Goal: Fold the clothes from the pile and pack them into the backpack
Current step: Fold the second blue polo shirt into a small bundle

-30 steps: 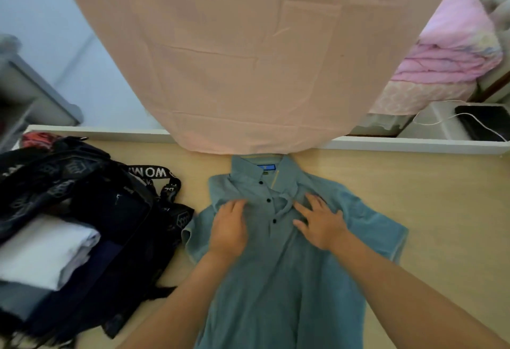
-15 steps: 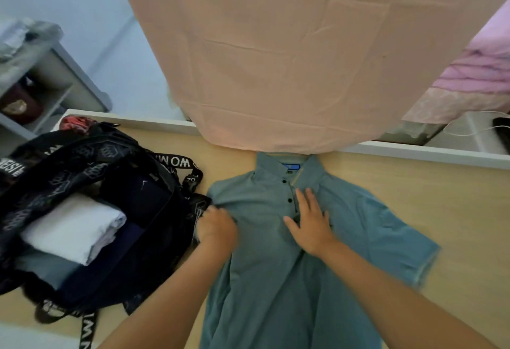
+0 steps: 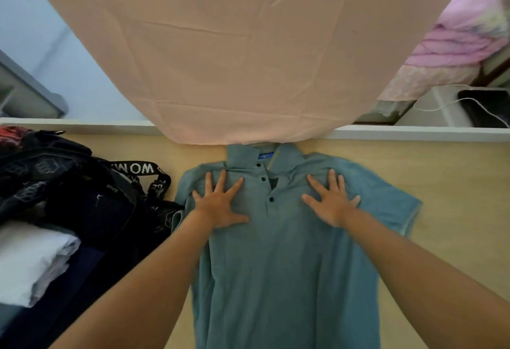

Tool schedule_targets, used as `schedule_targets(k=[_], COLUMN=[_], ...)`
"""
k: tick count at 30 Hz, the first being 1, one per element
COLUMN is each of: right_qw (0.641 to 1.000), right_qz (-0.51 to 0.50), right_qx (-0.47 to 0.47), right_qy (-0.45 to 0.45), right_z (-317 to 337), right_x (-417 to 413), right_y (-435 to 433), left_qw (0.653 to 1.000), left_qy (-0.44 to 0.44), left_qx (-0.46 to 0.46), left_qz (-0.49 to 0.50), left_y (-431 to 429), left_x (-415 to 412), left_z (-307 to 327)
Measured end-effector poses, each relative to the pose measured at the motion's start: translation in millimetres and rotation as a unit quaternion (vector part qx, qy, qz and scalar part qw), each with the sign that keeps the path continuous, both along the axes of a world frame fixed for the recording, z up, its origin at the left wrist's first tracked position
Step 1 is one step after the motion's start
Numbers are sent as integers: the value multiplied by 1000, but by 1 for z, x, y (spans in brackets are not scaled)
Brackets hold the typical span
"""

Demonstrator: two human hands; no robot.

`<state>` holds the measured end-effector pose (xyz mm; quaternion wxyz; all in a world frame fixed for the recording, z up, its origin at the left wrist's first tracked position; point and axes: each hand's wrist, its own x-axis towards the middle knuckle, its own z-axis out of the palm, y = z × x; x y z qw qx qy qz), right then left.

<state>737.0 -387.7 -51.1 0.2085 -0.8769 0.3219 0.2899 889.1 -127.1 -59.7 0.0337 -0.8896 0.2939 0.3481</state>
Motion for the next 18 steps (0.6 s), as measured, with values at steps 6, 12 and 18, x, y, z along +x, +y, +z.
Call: schedule_targets(k=[6,12,18], right_qw=[976,984,980], right_qz=[70,79,150], right_qx=[-164,-124,-101], right_qy=[-126,-96,-79], right_z=[-4,-26,-11], right_x=[-30,-100,-118], right_y=[49,112,93], left_qw=[935,932,940], left_qy=[-257,-214,-219], left_qx=[-245,-268,-261], left_qz=[-4,-114,-19], left_y=[8,87,129], left_x=[-69,-115,-135], left_z=[2,-32,-13])
